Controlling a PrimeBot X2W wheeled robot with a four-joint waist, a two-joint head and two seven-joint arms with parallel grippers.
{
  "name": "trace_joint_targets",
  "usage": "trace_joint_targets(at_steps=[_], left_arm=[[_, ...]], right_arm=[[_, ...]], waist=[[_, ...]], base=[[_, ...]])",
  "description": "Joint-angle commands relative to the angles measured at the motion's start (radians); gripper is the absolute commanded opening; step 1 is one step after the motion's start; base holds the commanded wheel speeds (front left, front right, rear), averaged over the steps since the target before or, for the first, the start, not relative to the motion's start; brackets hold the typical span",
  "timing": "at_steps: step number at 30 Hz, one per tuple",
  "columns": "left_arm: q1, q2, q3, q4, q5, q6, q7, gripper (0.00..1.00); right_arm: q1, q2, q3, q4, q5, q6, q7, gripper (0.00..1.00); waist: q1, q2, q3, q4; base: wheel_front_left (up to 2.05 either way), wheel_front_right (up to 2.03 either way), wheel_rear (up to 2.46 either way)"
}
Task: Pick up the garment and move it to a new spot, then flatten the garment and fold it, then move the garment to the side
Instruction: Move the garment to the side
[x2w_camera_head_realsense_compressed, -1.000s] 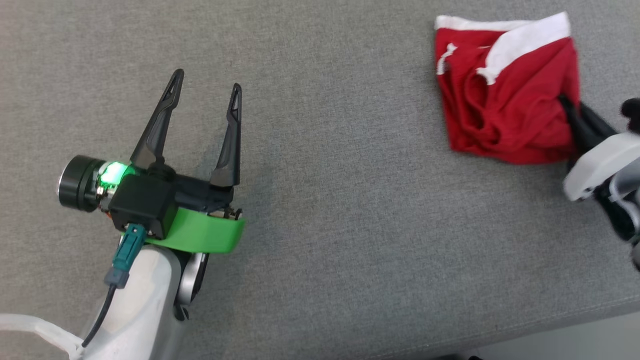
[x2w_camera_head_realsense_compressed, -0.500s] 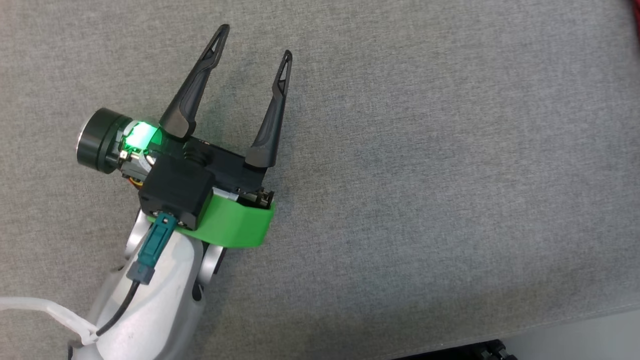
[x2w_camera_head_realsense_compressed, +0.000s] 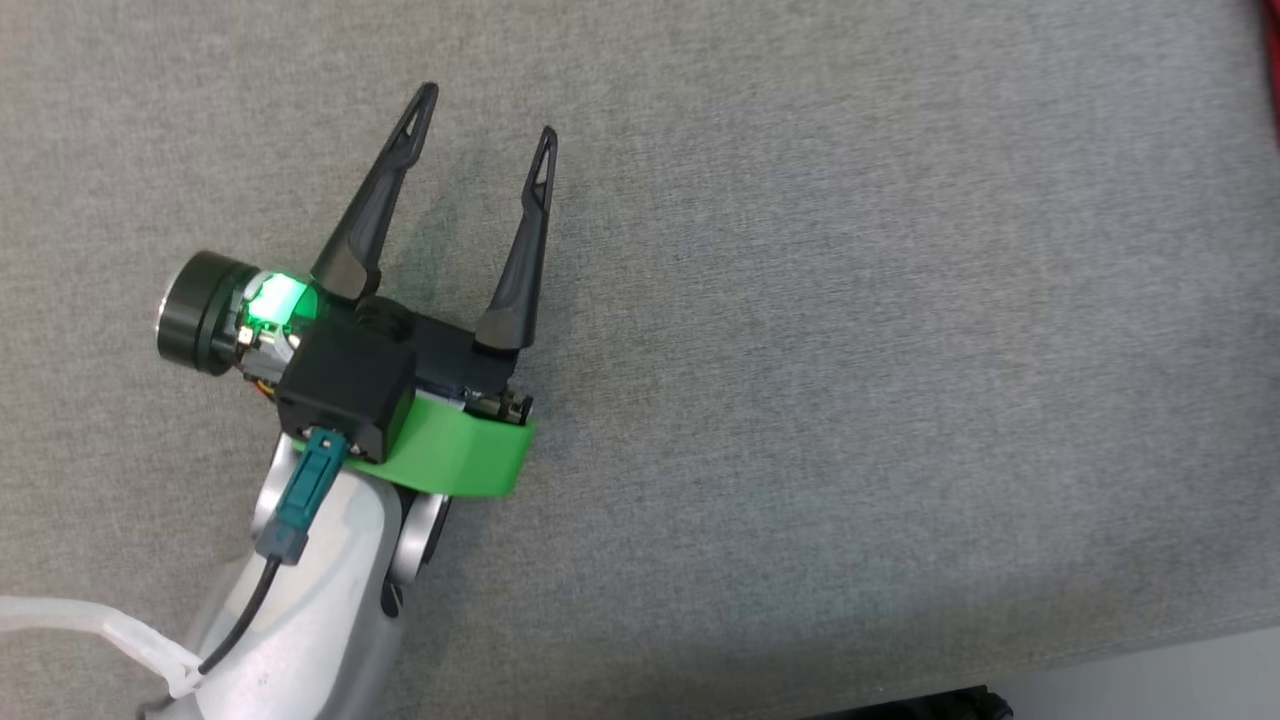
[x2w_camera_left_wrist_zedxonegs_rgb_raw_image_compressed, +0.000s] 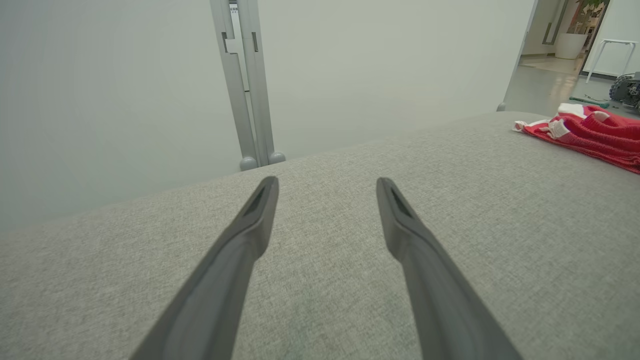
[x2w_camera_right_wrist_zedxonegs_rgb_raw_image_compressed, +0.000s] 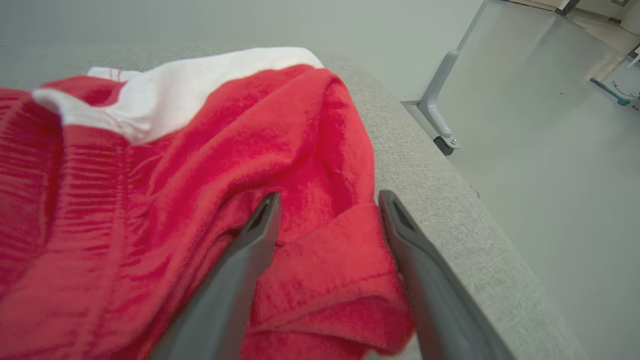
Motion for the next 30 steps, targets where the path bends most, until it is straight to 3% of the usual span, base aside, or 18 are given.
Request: trace_joint_targets(at_steps=[1,10,21,30], left_arm=[[0.023,0.007,0.006,0.004,-0.012,0.008,-0.005,1.00],[0.133,0.003,0.038,0.032,-0.060,0.055,-0.007,1.00],[0.269,0.010,0.099,0.052,-0.114,0.123,-0.011,1.00],[0.372,0.019,0.174,0.092,-0.162,0.180,-0.035,1.00]], right_arm=[[0.043,0.014,-0.034,-0.050,-0.013,-0.001,-0.006,1.00],[0.336,0.215,-0.160,-0.391,-0.107,-0.001,-0.006,1.00],[0.556,0.410,-0.052,-0.644,-0.179,-0.001,0.019,1.00],[0.651,0.474,0.006,-0.794,-0.216,-0.001,0.076,1.00]], waist=[[-0.0001,0.0000,-0.068,-0.041],[-0.0001,0.0000,-0.219,-0.068],[-0.0001,0.0000,-0.367,-0.044],[-0.0001,0.0000,-0.457,0.024]], base=[[0.00,0.00,0.00],[0.00,0.00,0.00],[0.00,0.00,0.00],[0.00,0.00,0.00]])
